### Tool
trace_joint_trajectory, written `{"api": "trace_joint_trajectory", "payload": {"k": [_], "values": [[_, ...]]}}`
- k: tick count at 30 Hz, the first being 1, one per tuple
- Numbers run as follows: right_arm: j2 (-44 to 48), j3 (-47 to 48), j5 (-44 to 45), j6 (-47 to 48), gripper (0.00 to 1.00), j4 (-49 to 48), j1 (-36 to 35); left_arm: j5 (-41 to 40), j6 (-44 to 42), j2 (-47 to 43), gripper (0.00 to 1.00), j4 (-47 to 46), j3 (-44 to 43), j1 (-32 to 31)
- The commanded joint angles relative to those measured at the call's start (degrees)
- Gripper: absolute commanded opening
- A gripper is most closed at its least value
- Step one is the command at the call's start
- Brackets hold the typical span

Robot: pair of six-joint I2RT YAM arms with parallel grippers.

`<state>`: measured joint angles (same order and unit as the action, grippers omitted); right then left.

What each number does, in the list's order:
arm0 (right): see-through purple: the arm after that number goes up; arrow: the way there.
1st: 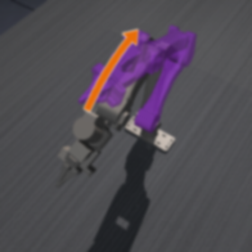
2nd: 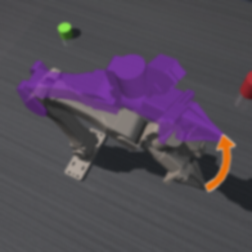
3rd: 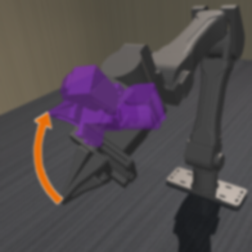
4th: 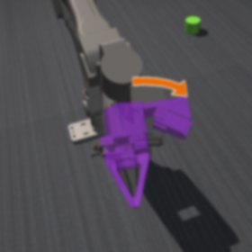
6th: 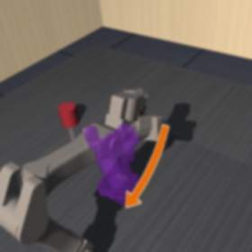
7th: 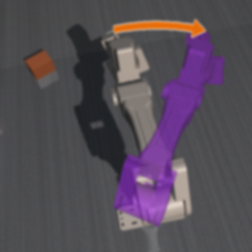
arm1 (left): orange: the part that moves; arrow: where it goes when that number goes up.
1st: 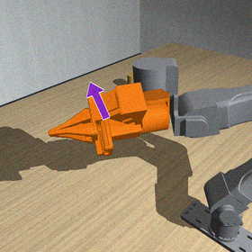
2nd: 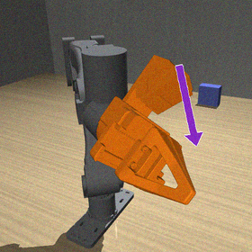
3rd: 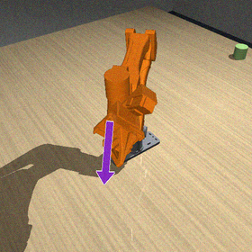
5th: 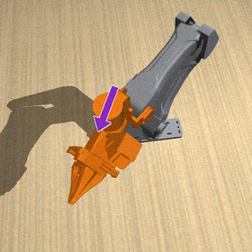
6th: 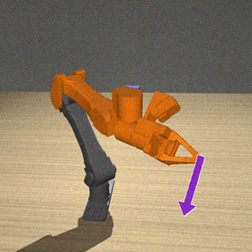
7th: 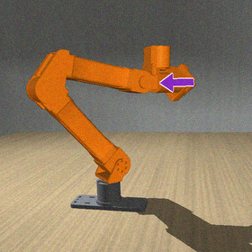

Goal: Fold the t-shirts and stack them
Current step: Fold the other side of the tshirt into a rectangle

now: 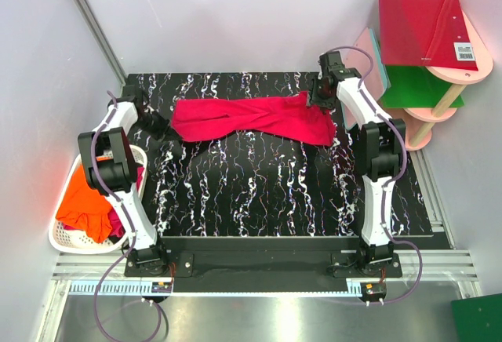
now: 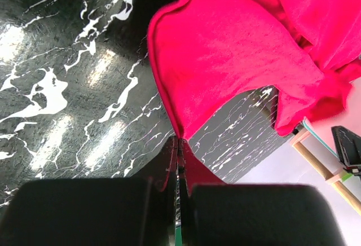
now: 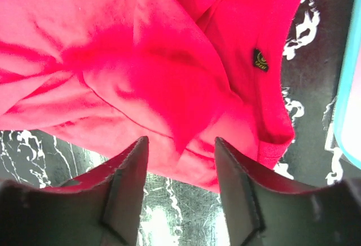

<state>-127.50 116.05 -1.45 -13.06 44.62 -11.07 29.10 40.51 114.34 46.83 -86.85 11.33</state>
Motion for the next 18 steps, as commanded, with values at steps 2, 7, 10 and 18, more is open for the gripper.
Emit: {"api": "trace_joint_trajectory", "payload": {"k": [2,7,10,18], "values": [[-1.5,0.8,-3.2,0.8,0.65,0.8,-0.2,-0.1,-0.7,-1.8,0.00,-0.6,-0.7,0.4],[-3.4,2.5,-3.5,0.9,0.65,0.6,-0.2,-0.6,-0.9,-2.4,0.00,-0.6,0.4,0.4],[-4.9,4.3,-3.9,0.9,0.65,0.9,-0.2,-0.7,-1.1,-2.5,0.00,-0.6,0.8,0.5],[-8.5,9.5,-5.8,-0.2,0.64,1.3,-0.3,-0.5,-1.4,-2.5,0.00,-0.6,0.5,0.4]]}}
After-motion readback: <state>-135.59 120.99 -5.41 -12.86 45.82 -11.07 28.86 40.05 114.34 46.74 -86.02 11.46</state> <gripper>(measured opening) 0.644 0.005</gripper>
